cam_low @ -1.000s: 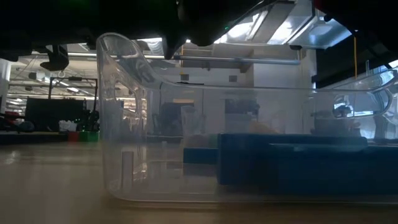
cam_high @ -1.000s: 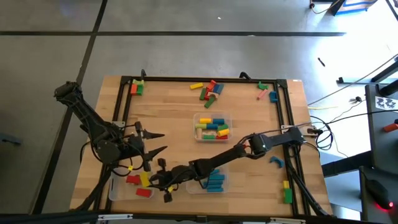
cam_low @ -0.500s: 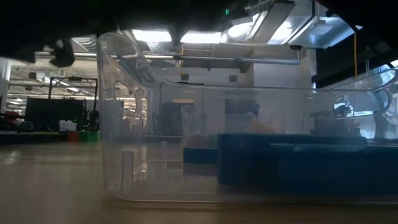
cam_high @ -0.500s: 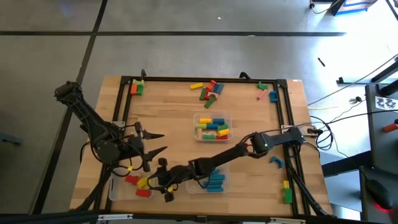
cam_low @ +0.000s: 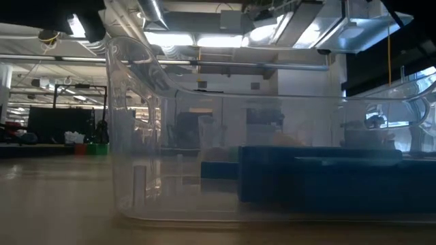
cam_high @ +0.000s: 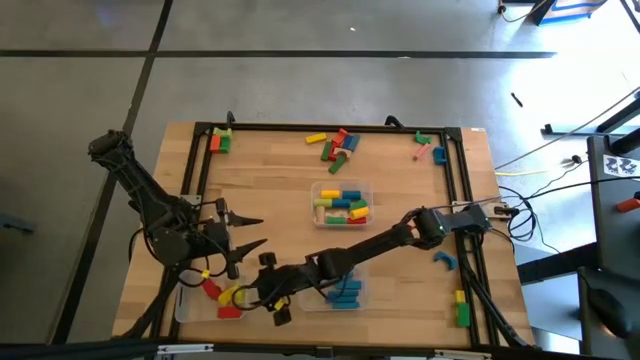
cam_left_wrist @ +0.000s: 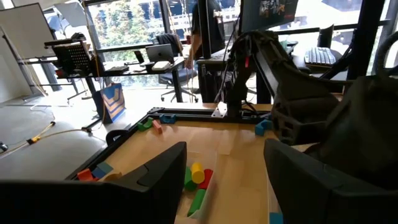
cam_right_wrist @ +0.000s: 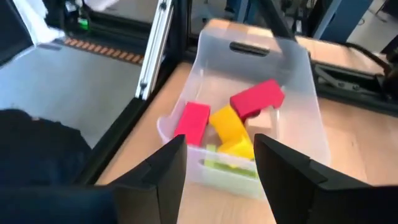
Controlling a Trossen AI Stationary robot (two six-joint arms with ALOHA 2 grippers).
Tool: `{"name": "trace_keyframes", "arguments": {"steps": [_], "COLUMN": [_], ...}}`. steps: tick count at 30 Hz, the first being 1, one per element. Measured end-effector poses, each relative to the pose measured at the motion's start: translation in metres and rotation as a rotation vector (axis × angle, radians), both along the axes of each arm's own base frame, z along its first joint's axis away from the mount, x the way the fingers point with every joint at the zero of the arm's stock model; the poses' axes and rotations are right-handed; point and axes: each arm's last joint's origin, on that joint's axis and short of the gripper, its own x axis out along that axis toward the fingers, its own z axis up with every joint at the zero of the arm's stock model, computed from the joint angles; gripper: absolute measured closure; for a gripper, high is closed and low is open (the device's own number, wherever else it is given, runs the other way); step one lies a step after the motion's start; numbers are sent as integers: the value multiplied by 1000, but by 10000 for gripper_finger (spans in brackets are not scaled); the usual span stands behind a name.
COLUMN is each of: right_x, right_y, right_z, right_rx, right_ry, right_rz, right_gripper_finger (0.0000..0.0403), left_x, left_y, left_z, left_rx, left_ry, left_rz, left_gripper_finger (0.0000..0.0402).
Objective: Sort blocks by size
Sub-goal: Put the blue arch block into the bottom left transparent bin
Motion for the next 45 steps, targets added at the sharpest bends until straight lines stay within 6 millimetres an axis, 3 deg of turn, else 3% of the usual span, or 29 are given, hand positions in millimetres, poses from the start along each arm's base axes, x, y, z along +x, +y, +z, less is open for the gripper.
{"name": "trace_keyframes", "arguments": {"steps": [16,27,33,39,45], "right_x": [-66,-124,-158,-203,-272], "right_y": [35,38,45,40,11], "right_z": [51,78,95,101,89], "right_rx": [-252,-273,-324,-354,-227], "right_ry": [220,536,602,609,666], "right_rz": [-32,-64,-158,-342,-569], "right_gripper_finger": [217,217,217,217,217], "left_x": [0,-1,-1,-1,-1], "left_y": [0,1,1,1,1], "left_z": [0,-5,-5,-5,-5], "left_rx": [-3,-11,-9,-10,-11], "left_ry": [0,22,22,22,21], "left_rz": [0,4,5,5,5], "left_gripper_finger": [192,192,192,192,192]}}
